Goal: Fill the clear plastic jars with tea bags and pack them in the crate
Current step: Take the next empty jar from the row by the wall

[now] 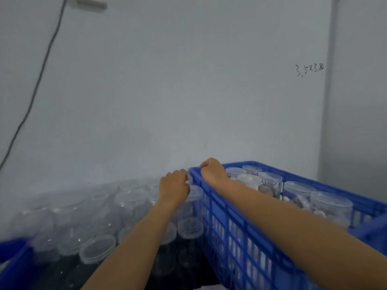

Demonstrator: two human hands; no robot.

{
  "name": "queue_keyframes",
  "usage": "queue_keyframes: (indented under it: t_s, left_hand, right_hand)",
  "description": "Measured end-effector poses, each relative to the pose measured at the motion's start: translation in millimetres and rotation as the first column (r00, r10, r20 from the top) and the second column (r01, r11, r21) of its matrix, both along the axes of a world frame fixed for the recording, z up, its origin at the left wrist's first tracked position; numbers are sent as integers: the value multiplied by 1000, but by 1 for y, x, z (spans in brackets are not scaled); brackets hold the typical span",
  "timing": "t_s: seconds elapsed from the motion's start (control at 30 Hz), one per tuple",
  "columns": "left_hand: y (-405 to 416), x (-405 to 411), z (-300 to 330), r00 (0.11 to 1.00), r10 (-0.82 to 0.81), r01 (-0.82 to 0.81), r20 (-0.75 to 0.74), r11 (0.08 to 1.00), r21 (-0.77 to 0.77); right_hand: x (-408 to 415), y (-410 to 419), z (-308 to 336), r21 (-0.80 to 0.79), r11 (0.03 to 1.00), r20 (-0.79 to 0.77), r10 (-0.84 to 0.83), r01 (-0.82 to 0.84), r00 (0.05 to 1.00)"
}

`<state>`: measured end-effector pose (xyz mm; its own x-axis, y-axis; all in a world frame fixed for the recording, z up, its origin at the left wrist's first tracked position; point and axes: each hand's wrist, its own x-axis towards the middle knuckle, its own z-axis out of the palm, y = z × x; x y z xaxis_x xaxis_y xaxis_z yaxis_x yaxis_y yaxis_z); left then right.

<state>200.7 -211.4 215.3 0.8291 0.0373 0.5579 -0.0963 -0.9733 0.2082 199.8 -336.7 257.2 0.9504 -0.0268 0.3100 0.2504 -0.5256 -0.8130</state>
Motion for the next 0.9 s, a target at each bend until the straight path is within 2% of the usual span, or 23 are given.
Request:
queue_keyframes:
  t_s: [0.13, 0.27, 0.33, 0.43, 0.53, 0.6, 0.73, 0.83, 0.9]
  left_hand:
    - [51, -33, -9, 997, 58, -57, 41, 998, -26]
    - [94, -74, -30, 967, 145, -131, 208, 988, -83]
    - [112, -90, -45, 957, 159, -123, 242, 980, -156]
    - [133, -103, -65, 967, 162, -96, 194, 945, -313]
    - [143, -102, -80, 986, 139, -67, 98, 849, -524]
    - [145, -95, -91, 994, 104, -57, 44, 793, -606]
    - [143, -80, -108, 999, 28, -3, 26, 721, -693]
    - [142, -65, -117, 1000, -5, 8, 7, 741, -671]
    - [140, -56, -120, 1000, -9, 11, 7, 716, -698]
  right_hand:
    - [-20, 43, 1, 90, 992, -8, 88, -87, 996]
    - [-41, 87, -24, 270, 944, -119, 227, -188, 967]
    - [-52, 108, -41, 346, 918, -169, 264, -194, 950]
    - [-62, 136, -74, 374, 918, -209, 224, -134, 952]
    - [-66, 155, -102, 371, 927, -246, 156, -55, 957]
    - [-65, 162, -114, 368, 929, -258, 132, -29, 957]
    - [-65, 170, -125, 383, 924, -246, 106, -4, 964]
    - [-61, 175, -135, 372, 928, -207, 90, -7, 974]
    - [-57, 179, -140, 383, 924, -180, 74, 1, 981]
